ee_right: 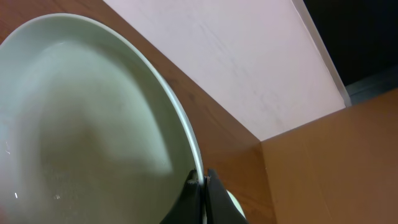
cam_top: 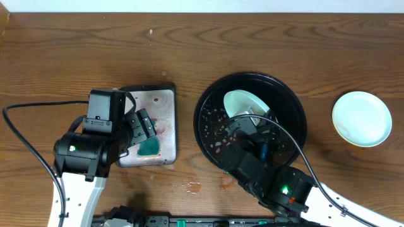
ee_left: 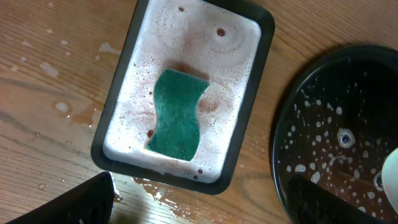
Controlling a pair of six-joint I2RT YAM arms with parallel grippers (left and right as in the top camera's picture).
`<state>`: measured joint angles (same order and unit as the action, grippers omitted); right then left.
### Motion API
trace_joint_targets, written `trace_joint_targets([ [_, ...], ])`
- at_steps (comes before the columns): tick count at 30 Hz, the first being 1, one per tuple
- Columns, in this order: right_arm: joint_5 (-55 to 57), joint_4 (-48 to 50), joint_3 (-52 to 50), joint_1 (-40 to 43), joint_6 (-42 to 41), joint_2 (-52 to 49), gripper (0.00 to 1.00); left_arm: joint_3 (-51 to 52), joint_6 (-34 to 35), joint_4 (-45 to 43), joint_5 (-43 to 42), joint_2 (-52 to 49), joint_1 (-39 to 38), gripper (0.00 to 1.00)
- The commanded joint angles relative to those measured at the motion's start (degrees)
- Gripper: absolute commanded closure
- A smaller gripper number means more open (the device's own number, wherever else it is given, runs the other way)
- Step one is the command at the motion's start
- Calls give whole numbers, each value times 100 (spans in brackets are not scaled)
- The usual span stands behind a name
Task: Clean dirty plates on tray and stack at the side
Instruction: 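Tilt the cleaned plate upright with the right gripper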
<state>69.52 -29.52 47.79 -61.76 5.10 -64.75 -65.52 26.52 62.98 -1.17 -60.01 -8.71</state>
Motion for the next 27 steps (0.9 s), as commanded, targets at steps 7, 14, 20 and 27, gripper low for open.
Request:
trace_joint_targets([
  [7, 227, 9, 22, -81, 35, 72, 99, -120, -59, 15, 31, -22, 17, 11],
  [14, 275, -24, 22, -81, 35, 72, 99, -120, -59, 15, 28, -22, 17, 11],
  [20, 450, -26, 22, -81, 33, 72, 99, -118, -59, 15, 31, -22, 17, 11],
  [27, 313, -22, 20, 354, -192, 70, 99, -120, -59, 15, 28, -22, 17, 11],
])
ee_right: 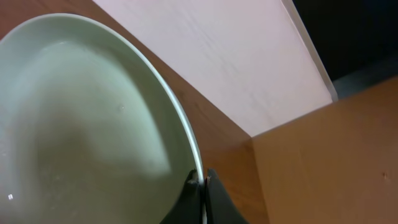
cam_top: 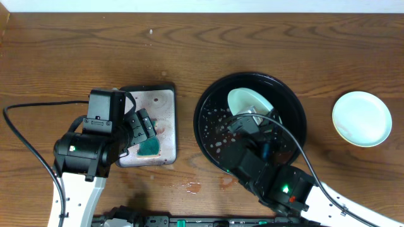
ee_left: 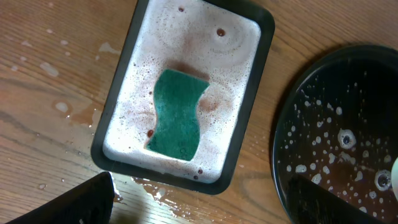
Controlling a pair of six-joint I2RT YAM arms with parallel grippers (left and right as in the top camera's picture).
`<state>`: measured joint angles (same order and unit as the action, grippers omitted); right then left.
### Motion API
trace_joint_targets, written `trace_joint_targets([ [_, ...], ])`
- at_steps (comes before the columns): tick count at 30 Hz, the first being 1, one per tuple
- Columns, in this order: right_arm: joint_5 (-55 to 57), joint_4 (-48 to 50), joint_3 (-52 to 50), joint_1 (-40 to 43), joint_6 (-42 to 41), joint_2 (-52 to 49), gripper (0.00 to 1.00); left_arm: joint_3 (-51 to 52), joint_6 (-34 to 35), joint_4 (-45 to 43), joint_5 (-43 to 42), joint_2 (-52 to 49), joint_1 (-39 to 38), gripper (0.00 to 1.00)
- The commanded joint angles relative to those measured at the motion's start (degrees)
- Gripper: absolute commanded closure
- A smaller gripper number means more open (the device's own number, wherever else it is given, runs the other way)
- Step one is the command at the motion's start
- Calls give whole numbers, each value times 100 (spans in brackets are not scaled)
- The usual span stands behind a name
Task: Clean dirty plates on tray and stack at the side
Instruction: 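Tilt the cleaned plate upright with the right gripper, then carry the plate right and place it on the plate stack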
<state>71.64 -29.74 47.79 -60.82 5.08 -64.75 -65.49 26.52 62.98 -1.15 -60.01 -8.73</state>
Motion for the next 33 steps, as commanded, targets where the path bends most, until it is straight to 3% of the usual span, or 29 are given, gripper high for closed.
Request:
trace_joint_targets([
  [1, 22, 0, 20, 385, -188, 68, 99, -122, -59, 15, 28, -22, 20, 11],
  [5, 11, 2, 20, 385, 229, 68, 99, -120, -59, 15, 26, -22, 20, 11],
  [9, -72, 131, 20, 516, -87, 52, 99, -122, -59, 15, 26, -22, 20, 11],
  [25, -450, 79, 20, 726, -74, 20, 99, -120, -59, 15, 28, -22, 20, 11],
  [29, -634, 15, 20, 741, -415, 13, 99, -120, -59, 15, 28, -22, 20, 11],
  [33, -1381, -192, 20, 1154, -1773, 13, 99, -122, -59, 15, 26, -22, 20, 11],
])
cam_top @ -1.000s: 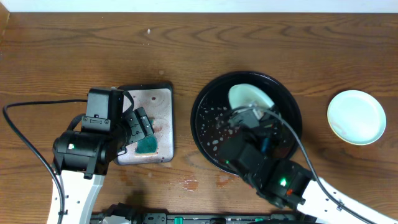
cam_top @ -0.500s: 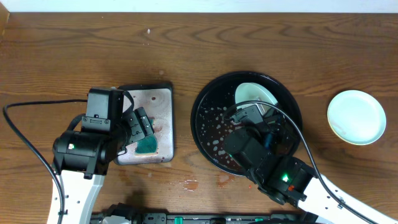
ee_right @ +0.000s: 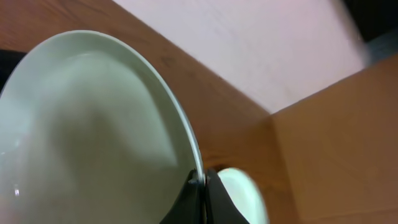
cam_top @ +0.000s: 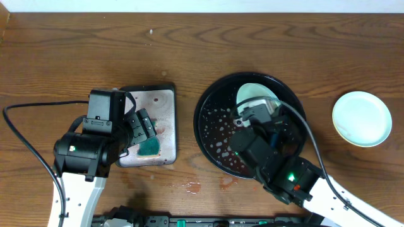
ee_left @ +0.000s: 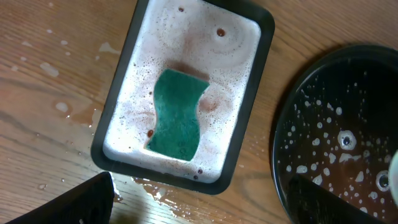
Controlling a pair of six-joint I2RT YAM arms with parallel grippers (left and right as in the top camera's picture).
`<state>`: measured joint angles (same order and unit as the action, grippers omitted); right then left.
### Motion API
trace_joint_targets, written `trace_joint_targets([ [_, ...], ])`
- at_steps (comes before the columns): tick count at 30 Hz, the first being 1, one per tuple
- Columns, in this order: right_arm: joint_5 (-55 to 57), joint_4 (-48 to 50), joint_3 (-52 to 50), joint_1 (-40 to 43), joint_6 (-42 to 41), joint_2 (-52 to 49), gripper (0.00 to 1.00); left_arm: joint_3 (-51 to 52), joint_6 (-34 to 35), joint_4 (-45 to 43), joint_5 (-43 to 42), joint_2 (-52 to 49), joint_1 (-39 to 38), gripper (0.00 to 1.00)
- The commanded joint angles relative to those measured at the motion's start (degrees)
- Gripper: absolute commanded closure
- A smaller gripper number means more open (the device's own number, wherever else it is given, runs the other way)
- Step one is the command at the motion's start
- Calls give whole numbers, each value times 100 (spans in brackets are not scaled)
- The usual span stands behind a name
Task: Clean dirty plates on tray and stack at the side
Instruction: 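Carry the plate right and place it on the plate stack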
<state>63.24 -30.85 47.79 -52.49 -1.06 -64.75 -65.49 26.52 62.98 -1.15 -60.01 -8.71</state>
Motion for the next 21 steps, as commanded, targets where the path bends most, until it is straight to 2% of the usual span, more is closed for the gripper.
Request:
trace_joint_targets([
  [1, -968, -175, 20, 544, -1521, 13, 99, -122, -59, 15, 26, -22, 17, 11],
  [4, -2577, -269, 20, 1429, -2022, 11, 99, -122, -59, 15, 28, -22, 17, 11],
  [9, -5410, -144, 22, 3451, -1954, 15, 99, -122, -59, 15, 28, -22, 17, 11],
  [12, -6518, -170, 22, 4892, -1945, 7, 99, -122, -59, 15, 26, -22, 17, 11],
  [17, -6795, 9, 20, 7097, -2024, -299, 99, -122, -59, 15, 28, -22, 17, 11],
  [21, -6782, 308, 20, 8467, -2841, -874, 99, -122, -59, 15, 26, -22, 17, 11],
])
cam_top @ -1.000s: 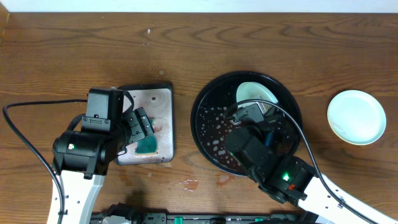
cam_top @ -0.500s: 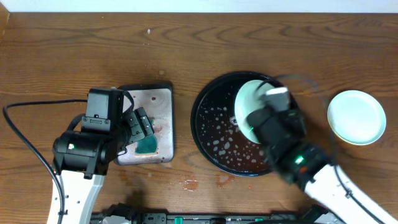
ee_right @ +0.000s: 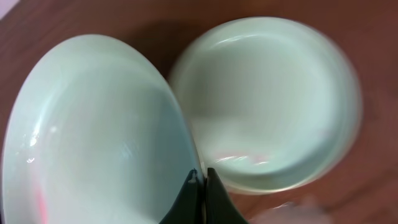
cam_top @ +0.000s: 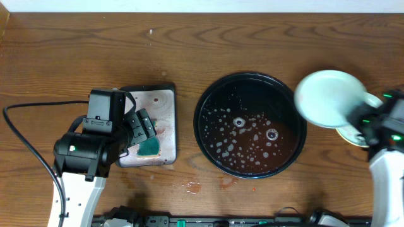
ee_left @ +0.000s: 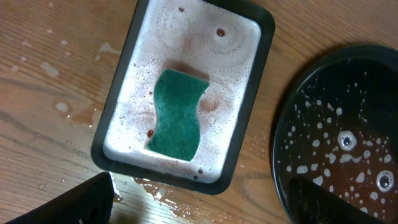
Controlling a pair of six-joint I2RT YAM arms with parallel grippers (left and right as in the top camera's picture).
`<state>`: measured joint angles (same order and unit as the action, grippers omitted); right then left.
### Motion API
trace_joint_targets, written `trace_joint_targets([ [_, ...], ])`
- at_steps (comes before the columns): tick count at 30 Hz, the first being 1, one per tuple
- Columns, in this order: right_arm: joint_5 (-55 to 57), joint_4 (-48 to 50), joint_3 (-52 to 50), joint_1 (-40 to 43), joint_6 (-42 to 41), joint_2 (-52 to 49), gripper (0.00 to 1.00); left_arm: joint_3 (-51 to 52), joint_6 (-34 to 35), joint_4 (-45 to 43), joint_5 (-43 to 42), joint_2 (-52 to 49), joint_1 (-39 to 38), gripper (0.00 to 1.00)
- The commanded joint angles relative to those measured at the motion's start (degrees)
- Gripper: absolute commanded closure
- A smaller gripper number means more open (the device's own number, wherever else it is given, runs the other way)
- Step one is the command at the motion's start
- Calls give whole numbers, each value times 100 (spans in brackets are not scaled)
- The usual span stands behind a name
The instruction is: Clean dirty plates on tray and stack at the side
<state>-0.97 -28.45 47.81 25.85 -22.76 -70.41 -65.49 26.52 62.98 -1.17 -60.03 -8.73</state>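
My right gripper (ee_right: 201, 182) is shut on the rim of a pale green plate (cam_top: 326, 98), held in the air at the right, past the edge of the black round tray (cam_top: 250, 125). Below it on the table lies a second pale green plate (ee_right: 267, 99), partly hidden in the overhead view (cam_top: 356, 133). The tray holds only suds and reddish water. My left gripper (ee_left: 199, 199) is open above the wood, near the small rectangular basin (ee_left: 186, 93) with the green sponge (ee_left: 178, 114) in foam.
Spilled water (ee_left: 155, 190) wets the wood in front of the basin. A black cable (cam_top: 28, 135) loops at the left of my left arm. The table's back edge (cam_top: 202, 12) meets a white wall.
My right gripper has carried the plate from above the tray's back part to the right, over the plate lying on the table. The tray now holds no plate. The left arm is unchanged.
At first my right gripper held the plate tilted over the black tray, near its back. It stayed there, shifting slightly right across the earlier moments. Now the plate hangs over the plate at the right side. My left gripper stayed open by the sponge basin throughout.
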Motion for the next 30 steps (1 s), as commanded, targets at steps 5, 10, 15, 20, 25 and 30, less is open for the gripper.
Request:
trace_joint_targets([
  [5, -361, 481, 17, 1473, -1021, -1123, 99, -120, -59, 15, 31, -20, 20, 11],
  [10, -424, 509, 20, 1720, -807, -1633, 51, -122, -59, 15, 31, -20, 20, 11],
  [15, -2905, 911, 74, 1550, -205, -1233, 40, -120, -59, 15, 28, -20, 20, 11],
  [20, -4634, 769, 101, 713, 295, 22, 38, -122, -59, 15, 31, -20, 20, 11],
  [25, -4610, 201, 98, -619, 616, 1502, 36, -120, -59, 15, 31, -20, 20, 11],
  [30, -4284, 35, 98, -1740, 608, 2544, 1, -120, -59, 15, 31, -20, 20, 11],
])
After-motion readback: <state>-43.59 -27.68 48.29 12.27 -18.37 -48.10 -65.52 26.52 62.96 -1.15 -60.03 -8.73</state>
